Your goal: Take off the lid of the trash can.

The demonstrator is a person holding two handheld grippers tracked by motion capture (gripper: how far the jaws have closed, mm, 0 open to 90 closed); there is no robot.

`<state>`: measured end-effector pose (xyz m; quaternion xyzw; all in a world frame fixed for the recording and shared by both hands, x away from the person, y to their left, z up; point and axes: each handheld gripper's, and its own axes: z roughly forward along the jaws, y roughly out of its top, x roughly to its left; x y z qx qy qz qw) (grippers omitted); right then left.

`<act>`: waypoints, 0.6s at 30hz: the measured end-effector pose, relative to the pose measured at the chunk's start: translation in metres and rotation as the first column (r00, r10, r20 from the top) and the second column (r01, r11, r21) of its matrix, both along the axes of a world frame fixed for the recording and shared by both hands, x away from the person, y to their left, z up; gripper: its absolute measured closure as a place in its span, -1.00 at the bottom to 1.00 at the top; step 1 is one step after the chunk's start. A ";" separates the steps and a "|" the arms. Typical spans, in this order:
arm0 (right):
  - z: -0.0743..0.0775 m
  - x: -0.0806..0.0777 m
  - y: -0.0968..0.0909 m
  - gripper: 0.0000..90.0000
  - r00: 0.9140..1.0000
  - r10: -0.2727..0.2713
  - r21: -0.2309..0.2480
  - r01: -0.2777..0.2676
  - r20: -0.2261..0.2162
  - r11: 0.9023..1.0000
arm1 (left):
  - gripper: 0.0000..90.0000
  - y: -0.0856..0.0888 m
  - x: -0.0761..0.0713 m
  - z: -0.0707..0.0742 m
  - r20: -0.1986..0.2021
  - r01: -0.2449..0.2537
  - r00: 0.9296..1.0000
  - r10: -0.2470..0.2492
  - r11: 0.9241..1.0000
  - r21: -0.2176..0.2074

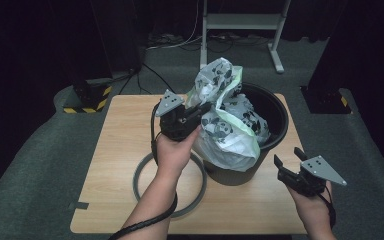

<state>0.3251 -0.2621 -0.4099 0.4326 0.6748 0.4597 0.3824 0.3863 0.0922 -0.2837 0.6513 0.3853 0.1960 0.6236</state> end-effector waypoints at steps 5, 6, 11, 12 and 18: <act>-0.025 0.012 -0.005 -0.43 0.998 -0.018 -0.019 0.017 -0.057 1.000 | 0.97 -0.004 -0.001 0.005 0.018 0.004 1.000 -0.004 1.000 0.010; -0.029 0.014 -0.006 -0.43 0.998 -0.019 -0.026 0.018 -0.052 1.000 | 0.97 -0.004 -0.001 0.006 0.023 0.004 1.000 -0.004 1.000 0.011; -0.063 0.030 -0.016 -0.48 0.985 -0.049 -0.013 0.048 -0.164 0.999 | 0.97 -0.003 -0.001 0.013 0.070 -0.003 0.998 0.003 1.000 -0.004; -0.063 0.030 -0.016 -0.48 0.985 -0.049 -0.013 0.048 -0.164 0.999 | 0.97 -0.003 -0.001 0.013 0.070 -0.003 0.998 0.003 1.000 -0.004; -0.080 0.037 -0.023 -0.46 0.968 -0.126 -0.022 0.124 -0.217 0.992 | 0.97 -0.006 -0.004 0.021 0.127 -0.008 0.992 0.011 1.000 -0.022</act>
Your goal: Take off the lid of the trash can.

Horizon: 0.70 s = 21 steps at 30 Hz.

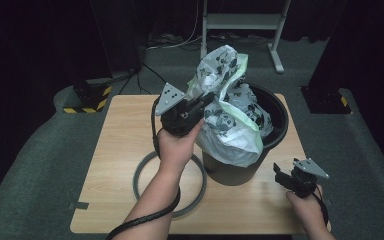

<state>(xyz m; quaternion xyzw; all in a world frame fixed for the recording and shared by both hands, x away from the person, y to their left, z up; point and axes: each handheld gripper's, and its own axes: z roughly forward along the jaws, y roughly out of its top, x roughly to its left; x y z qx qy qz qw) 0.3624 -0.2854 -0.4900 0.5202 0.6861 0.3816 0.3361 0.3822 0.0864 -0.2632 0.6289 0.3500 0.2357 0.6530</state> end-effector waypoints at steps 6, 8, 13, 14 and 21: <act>-0.007 -0.001 0.005 -0.48 0.999 0.015 -0.005 -0.015 -0.049 1.000 | 0.97 -0.004 0.000 0.014 0.038 0.015 0.999 -0.013 0.999 -0.049; -0.009 -0.001 0.006 -0.48 0.998 0.013 -0.015 -0.014 -0.053 1.000 | 0.98 -0.007 -0.001 0.018 0.060 0.017 0.998 -0.014 0.999 -0.051; -0.010 0.002 0.005 -0.48 0.998 0.013 -0.024 -0.015 -0.059 1.000 | 0.98 -0.010 0.001 0.027 0.106 0.021 0.994 -0.014 0.998 -0.066; -0.011 0.002 0.004 -0.48 0.998 0.010 -0.022 -0.011 -0.062 1.000 | 0.98 -0.010 0.001 0.027 0.106 0.021 0.994 -0.014 0.998 -0.066; -0.010 0.002 0.002 -0.48 0.998 0.001 -0.008 -0.001 -0.065 1.000 | 0.98 -0.014 -0.002 0.039 0.191 0.011 0.982 0.003 0.997 -0.072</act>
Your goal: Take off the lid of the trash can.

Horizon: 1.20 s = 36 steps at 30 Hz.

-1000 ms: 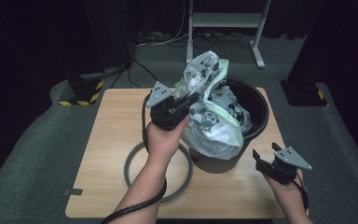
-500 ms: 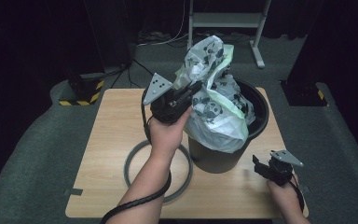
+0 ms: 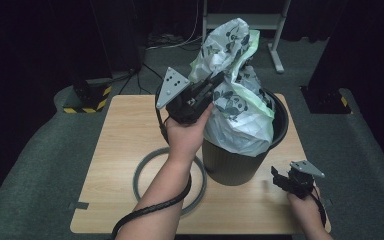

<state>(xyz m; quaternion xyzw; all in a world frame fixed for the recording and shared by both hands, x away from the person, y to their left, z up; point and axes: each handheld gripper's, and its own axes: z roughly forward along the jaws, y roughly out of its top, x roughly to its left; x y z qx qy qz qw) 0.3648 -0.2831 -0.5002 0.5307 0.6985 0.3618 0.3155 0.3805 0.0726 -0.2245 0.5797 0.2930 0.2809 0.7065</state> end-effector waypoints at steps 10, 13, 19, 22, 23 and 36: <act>0.001 -0.001 0.000 -0.48 1.000 0.006 -0.001 -0.006 0.003 1.000 | 0.98 -0.006 -0.007 0.013 0.042 0.024 0.999 -0.021 0.998 -0.064; 0.001 0.000 0.000 -0.48 1.000 0.008 -0.003 -0.008 0.002 1.000 | 0.98 -0.005 -0.009 0.015 0.051 0.022 0.999 -0.019 0.997 -0.072; 0.000 0.000 0.000 -0.48 1.000 -0.003 -0.006 0.003 -0.003 1.000 | 0.98 0.005 -0.016 0.023 0.071 -0.006 0.997 0.012 0.997 -0.080; -0.001 0.000 -0.001 -0.48 1.000 -0.011 -0.003 0.011 -0.003 1.000 | 0.98 0.010 -0.019 0.027 0.078 -0.015 0.997 0.021 0.997 -0.077; -0.002 0.000 0.000 -0.48 1.000 -0.014 0.000 0.014 -0.009 1.000 | 0.98 0.012 -0.020 0.029 0.078 -0.018 0.997 0.024 0.997 -0.079; -0.008 0.004 0.001 -0.48 0.999 -0.021 0.006 0.021 -0.031 1.000 | 0.98 0.057 -0.044 0.040 0.102 -0.083 0.990 0.094 0.991 -0.102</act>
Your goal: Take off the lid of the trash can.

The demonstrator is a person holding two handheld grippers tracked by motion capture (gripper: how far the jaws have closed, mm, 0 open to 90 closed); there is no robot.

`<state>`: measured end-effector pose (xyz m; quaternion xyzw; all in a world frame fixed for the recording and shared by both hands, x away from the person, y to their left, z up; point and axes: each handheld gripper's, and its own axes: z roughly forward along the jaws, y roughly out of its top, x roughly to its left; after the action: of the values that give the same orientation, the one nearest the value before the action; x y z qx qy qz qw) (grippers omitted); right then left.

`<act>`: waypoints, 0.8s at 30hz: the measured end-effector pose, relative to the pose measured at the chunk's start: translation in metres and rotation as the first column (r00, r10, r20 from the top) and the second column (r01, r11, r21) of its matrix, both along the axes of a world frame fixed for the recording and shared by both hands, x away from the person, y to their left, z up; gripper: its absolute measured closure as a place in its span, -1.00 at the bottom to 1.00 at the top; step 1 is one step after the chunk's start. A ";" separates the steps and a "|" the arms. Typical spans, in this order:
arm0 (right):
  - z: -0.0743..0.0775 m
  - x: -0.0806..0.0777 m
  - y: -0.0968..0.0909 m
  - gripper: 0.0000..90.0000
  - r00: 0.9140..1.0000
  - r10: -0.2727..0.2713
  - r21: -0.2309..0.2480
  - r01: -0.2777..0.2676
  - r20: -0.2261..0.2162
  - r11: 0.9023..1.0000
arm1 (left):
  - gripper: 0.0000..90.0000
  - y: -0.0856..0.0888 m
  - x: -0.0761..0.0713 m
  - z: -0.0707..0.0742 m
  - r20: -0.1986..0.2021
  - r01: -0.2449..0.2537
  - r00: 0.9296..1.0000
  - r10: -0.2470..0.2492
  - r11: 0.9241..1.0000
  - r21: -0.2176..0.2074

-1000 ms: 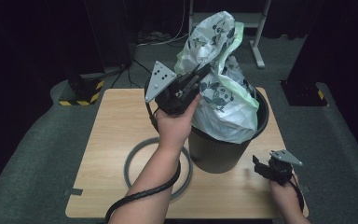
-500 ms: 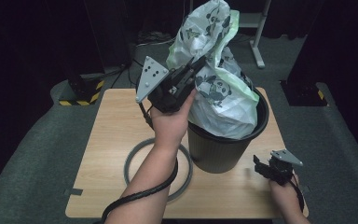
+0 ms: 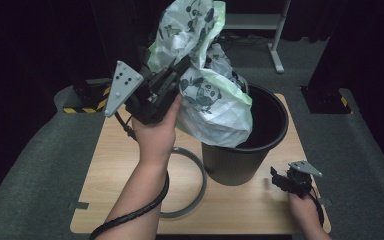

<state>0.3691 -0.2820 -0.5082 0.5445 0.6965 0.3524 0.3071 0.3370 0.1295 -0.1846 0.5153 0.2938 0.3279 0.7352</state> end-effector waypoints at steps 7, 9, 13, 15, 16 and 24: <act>0.002 -0.001 0.008 -0.48 1.000 0.017 -0.016 -0.017 0.007 1.000 | 0.97 0.022 -0.013 0.000 0.007 -0.035 0.999 0.035 0.999 -0.014; 0.002 -0.001 0.010 -0.48 1.000 0.023 -0.019 -0.023 -0.002 1.000 | 0.97 0.030 -0.016 -0.001 0.012 -0.048 0.999 0.048 0.999 -0.013; 0.001 0.000 0.012 -0.48 0.999 0.039 -0.033 -0.039 -0.004 0.999 | 0.98 0.040 -0.021 -0.002 0.018 -0.063 0.998 0.063 0.998 -0.015; 0.001 0.001 0.011 -0.48 0.999 0.038 -0.033 -0.038 -0.001 0.999 | 0.97 0.052 -0.027 -0.003 0.020 -0.076 0.997 0.077 0.997 -0.021; 0.001 0.001 0.011 -0.48 0.999 0.033 -0.032 -0.033 -0.005 0.999 | 0.97 0.055 -0.029 -0.004 0.019 -0.080 0.997 0.081 0.997 -0.020; -0.003 0.003 0.010 -0.48 0.999 0.028 -0.036 -0.029 -0.025 0.999 | 0.97 0.083 -0.041 -0.015 0.017 -0.124 0.992 0.124 0.992 -0.025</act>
<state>0.3717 -0.2725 -0.5109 0.5332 0.7142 0.3371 0.3035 0.2958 0.2123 -0.1998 0.4841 0.3223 0.3742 0.7223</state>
